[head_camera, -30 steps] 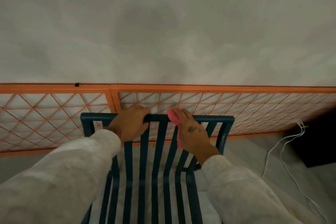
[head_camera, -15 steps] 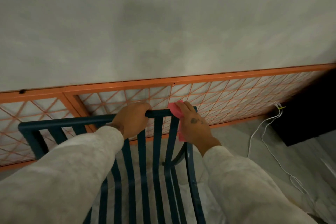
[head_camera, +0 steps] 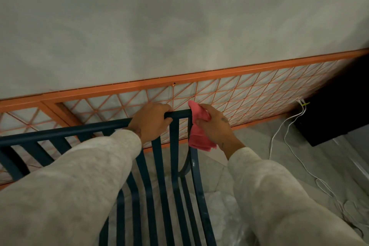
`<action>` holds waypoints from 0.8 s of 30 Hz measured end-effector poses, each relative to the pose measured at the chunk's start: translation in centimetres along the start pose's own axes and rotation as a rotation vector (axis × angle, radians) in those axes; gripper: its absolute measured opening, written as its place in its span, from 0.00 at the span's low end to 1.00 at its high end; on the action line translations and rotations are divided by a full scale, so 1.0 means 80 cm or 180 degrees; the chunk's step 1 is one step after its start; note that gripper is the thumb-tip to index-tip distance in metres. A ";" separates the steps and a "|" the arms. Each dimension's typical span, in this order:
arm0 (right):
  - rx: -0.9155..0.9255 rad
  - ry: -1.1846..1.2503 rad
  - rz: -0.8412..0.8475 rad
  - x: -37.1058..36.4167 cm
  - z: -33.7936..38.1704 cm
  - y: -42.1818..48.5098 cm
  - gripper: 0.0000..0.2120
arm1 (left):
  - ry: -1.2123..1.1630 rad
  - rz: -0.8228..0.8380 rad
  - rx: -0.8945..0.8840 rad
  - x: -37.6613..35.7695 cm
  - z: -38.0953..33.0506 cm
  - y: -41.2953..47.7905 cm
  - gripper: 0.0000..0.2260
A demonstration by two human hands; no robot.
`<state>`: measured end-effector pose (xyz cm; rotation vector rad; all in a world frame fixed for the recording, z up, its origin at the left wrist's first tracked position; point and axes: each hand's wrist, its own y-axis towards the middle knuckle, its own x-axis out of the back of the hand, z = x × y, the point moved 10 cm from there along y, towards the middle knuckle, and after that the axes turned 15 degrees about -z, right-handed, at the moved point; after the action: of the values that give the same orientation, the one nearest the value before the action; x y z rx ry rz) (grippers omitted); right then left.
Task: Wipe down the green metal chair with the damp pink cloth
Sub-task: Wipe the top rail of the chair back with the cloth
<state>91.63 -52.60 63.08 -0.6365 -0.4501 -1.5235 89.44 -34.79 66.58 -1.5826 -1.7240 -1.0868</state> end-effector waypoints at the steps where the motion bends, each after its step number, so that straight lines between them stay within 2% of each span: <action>1: -0.0082 0.0065 -0.0023 0.001 -0.003 0.003 0.22 | -0.0026 -0.0033 0.0041 0.001 -0.001 0.002 0.10; 6: -0.0384 0.0474 -0.0233 -0.007 -0.012 0.001 0.21 | -0.0112 -0.0117 0.0136 0.000 -0.009 0.007 0.12; 10: -0.0378 0.0647 -0.0567 -0.012 -0.029 -0.013 0.18 | -0.0127 -0.0141 0.0244 -0.004 -0.010 0.009 0.12; 14: -0.0698 0.0714 -0.0433 -0.030 -0.066 -0.029 0.10 | -0.0097 -0.0165 0.0264 -0.004 -0.007 0.008 0.11; 20: -0.0154 0.0774 -0.0802 -0.007 -0.013 -0.008 0.15 | -0.0101 -0.0208 0.0323 -0.006 -0.005 0.007 0.11; 24: -0.0183 0.0872 -0.0835 -0.014 -0.024 -0.017 0.17 | -0.0067 -0.0192 0.0364 -0.006 -0.007 0.006 0.11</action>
<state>90.03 -52.87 60.98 -0.4146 -0.2883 -1.8486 89.93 -35.51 66.52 -1.4854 -1.8248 -0.9847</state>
